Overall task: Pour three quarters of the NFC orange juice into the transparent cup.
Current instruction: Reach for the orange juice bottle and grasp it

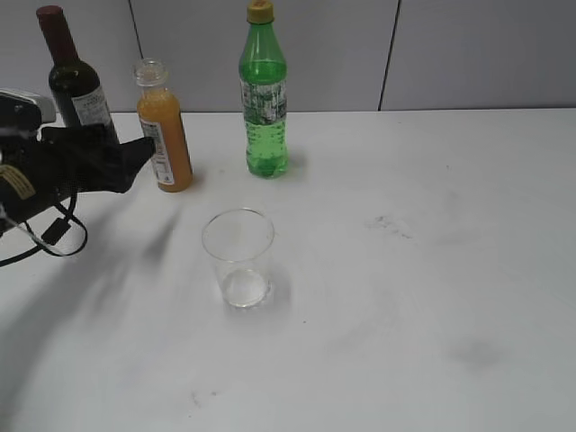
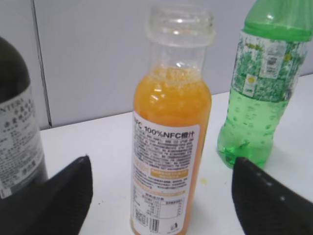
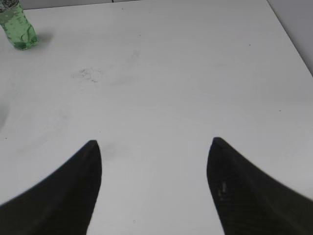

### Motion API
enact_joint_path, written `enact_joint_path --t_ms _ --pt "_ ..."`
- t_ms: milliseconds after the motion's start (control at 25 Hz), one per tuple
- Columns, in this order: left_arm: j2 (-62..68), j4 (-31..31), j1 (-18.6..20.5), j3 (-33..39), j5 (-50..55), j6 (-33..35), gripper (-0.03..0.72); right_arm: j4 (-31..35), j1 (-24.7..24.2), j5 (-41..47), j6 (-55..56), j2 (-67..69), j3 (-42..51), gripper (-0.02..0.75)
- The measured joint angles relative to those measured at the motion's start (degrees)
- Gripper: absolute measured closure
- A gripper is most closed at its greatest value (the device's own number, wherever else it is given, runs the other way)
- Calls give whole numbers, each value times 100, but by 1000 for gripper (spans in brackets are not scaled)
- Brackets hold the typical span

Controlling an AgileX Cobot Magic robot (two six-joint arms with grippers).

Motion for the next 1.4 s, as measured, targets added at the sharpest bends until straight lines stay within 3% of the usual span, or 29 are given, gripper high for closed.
enact_joint_path --t_ms 720,1040,1400 --pt "1089 74 -490 -1797 1178 -109 -3 0 0 0 0 0 0 218" --pt "1297 -70 -550 -2079 1280 -121 8 0 0 0 0 0 0 218" --pt "1297 -287 -550 -2079 1260 -128 78 0 0 0 0 0 0 218"
